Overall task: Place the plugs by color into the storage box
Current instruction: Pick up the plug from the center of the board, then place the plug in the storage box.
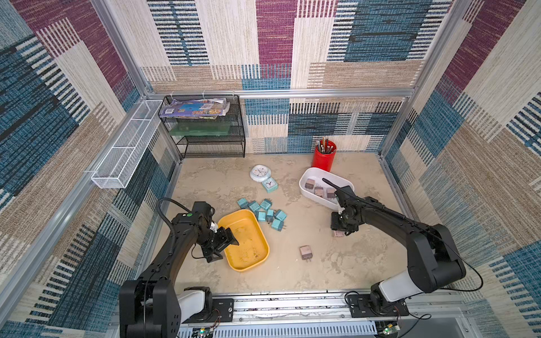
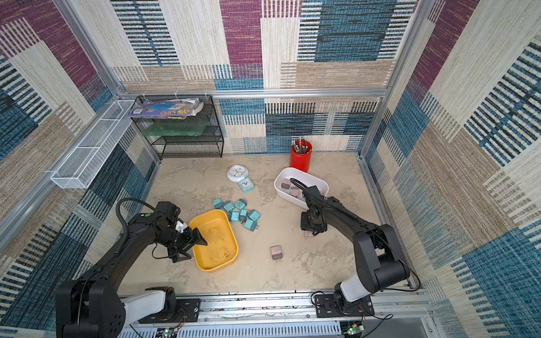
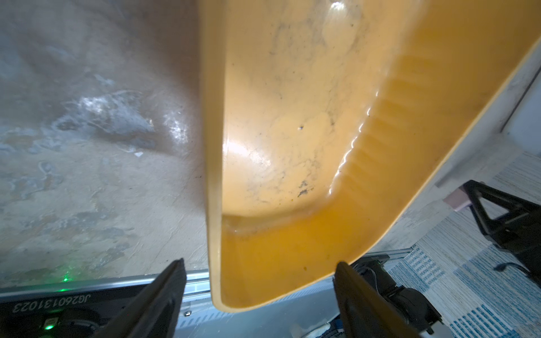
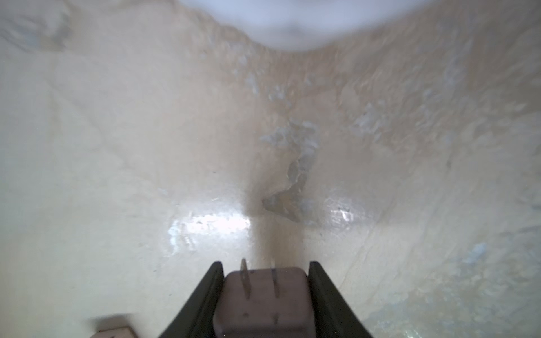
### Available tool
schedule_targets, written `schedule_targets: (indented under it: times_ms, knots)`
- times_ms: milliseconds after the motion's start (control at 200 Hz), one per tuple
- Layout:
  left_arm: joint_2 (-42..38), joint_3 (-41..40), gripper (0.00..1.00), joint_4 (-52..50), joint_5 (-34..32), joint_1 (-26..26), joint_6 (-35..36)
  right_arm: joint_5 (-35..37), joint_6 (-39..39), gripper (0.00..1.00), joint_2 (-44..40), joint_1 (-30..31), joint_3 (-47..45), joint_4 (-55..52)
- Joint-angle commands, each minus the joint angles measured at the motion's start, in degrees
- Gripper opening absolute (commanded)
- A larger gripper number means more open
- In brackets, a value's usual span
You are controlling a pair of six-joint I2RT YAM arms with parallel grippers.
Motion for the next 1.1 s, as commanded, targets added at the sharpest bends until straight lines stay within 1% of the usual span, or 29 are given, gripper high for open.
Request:
schedule_targets:
  times_ms: [0, 90, 195, 275, 406, 541, 706, 906, 991, 1092]
  knots:
    - [0.51, 0.75, 0.82, -0.22, -0.34, 0.02, -1.16, -0.2, 0.38, 0.45, -0.75, -0.86, 5.17, -4.21]
    - [1.17, 1.24, 0.82, -0.01, -0.34, 0.03, -1.02, -0.01, -0.56, 0.44, 0.51, -2.08, 11.34, -6.11]
    - [2.17, 1.88, 0.82, 0.18, -0.42, 0.02, -0.81, -0.75, -1.88, 0.44, 5.21, -4.42, 18.91, -6.52]
    - [2.94, 2.31, 0.82, 0.26, -0.42, 0.03, -0.71, -1.39, -2.86, 0.44, 10.84, -5.81, 25.19, -6.31]
    - [4.07, 3.17, 0.82, 0.22, -0.44, 0.03, -0.43, -1.74, -4.23, 0.43, 21.14, -6.04, 35.98, -6.53]
    - [4.55, 4.21, 0.82, 0.26, -0.25, 0.03, -0.61, -2.32, -5.06, 0.43, 30.11, -5.82, 43.28, -6.86]
    - [4.7, 4.68, 0.82, -0.09, -0.33, 0.03, -0.55, -1.68, -5.57, 0.43, 36.63, -5.34, 46.01, -6.54]
    - [5.12, 4.99, 0.82, -0.28, -0.38, 0.03, -0.27, -0.19, -5.35, 0.44, 39.86, -5.15, 45.94, -4.83]
    - [5.5, 5.25, 0.83, -0.29, -0.48, 0.03, 0.07, -0.23, -4.84, 0.51, 40.67, -4.89, 46.49, -4.68]
    - [5.37, 5.79, 0.83, -0.37, -0.59, 0.01, 0.31, 0.27, -4.56, 0.64, 39.94, -4.22, 47.17, -5.5]
